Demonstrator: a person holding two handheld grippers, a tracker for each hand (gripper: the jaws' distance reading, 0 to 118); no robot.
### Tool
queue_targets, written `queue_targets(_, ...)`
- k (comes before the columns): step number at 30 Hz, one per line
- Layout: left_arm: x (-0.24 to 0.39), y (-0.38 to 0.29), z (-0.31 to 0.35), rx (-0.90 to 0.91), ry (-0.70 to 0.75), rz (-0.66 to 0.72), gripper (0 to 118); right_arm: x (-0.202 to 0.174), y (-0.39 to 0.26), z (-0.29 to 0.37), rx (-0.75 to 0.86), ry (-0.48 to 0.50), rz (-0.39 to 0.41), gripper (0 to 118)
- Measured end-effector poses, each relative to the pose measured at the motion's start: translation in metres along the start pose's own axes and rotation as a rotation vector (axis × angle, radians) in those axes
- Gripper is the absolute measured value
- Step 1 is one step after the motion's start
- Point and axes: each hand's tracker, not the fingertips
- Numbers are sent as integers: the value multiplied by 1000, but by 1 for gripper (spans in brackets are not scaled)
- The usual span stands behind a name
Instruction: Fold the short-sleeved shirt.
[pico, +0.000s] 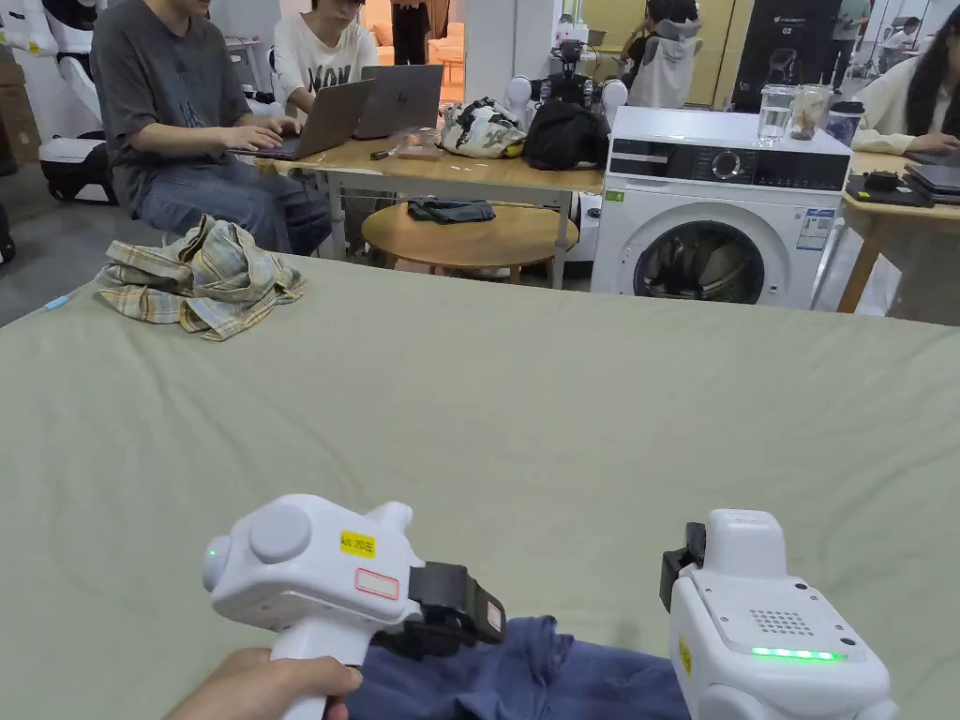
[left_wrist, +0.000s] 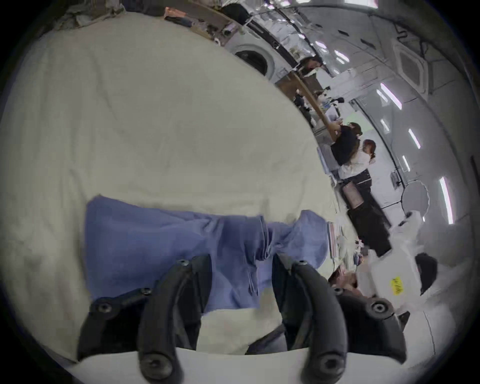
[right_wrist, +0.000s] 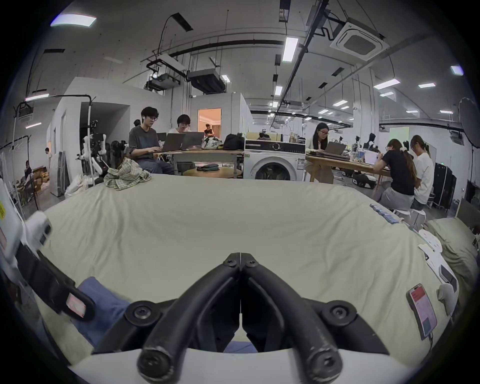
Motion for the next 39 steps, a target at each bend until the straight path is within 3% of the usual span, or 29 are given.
queue_targets(3, -5, 4, 6, 56, 41, 2, 10, 0, 0, 1, 1, 3, -7, 0)
queue_targets(7, -10, 1, -29, -47, 87, -4, 6, 0, -1, 2, 0, 5, -13, 0)
queue_targets(11, -15, -17, -73, -157, -86, 27, 5, 1, -1, 4, -1, 7, -11, 0)
queue_targets(12, -19, -24, -81, -231, -24, 45, 5, 2, -2, 5, 1, 9, -10, 0)
queue_targets(18, -27, -37, -108, -163, -7, 69, 0, 5, -3, 5, 3, -2, 2, 0)
queue_targets(24, -16, -29, -83, -162, -23, 63, 1, 6, -3, 5, 3, -2, -2, 0)
queue_targets(27, -19, -23, -33, -83, -21, -9, 23, 5, -2, 3, 10, -4, -5, 0)
queue_targets(31, -51, -16, 32, -2, 4, 13, 58, 3, 3, 3, 25, -2, -26, 0)
queue_targets(33, -67, -16, 49, 29, 100, 13, 75, 1, 5, 2, 27, 3, -33, 0)
queue_targets(35, -84, -17, 56, 33, 150, -18, 79, -1, 6, 1, 23, 7, -40, 0)
queue_targets(39, -123, -20, 42, -44, 49, 79, 79, -4, 6, 1, 19, 16, -46, 0)
